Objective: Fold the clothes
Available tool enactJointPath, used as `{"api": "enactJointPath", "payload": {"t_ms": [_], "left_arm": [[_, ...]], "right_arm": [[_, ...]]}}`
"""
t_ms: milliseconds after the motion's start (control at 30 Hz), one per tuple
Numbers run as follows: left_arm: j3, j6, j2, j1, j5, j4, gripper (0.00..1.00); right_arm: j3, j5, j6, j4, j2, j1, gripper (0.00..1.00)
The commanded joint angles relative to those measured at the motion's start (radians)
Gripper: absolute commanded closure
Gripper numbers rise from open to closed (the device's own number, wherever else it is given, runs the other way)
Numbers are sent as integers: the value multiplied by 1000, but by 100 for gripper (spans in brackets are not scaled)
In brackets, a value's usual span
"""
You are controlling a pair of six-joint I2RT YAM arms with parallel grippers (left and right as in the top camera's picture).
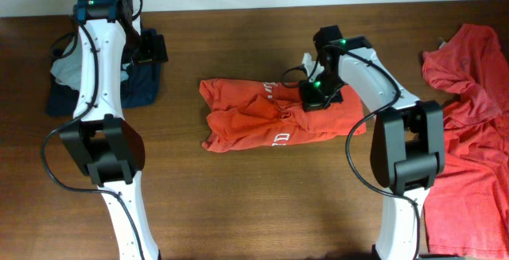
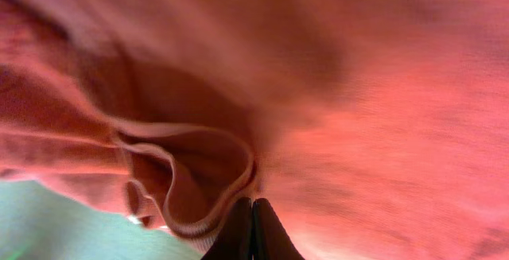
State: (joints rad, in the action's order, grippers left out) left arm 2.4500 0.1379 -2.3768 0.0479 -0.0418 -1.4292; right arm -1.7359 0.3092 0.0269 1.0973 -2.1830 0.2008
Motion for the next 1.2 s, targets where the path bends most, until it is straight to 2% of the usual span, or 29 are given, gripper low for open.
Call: {"api": "enactJointPath", "payload": {"t_ms": [0,167,333,533,633,933,1167], "left_arm": [[18,-4,21,1,0,-1,1],[18,-4,21,1,0,-1,1],[18,-4,21,1,0,-1,1],[18,-4,21,1,0,-1,1],[18,-4,21,1,0,-1,1],[18,-4,21,1,0,-1,1],[18,-4,21,1,0,-1,1]], "right_arm": [[6,54,8,4,15,39,96],[6,54,8,43,15,90,95],[6,49,7,67,15,133,85],[-2,21,7,79,23,127,85],[-31,52,-29,130,47,105,93],[-49,53,-49,125,80,71,93],[-47,-6,-48,31,71,46,93]]}}
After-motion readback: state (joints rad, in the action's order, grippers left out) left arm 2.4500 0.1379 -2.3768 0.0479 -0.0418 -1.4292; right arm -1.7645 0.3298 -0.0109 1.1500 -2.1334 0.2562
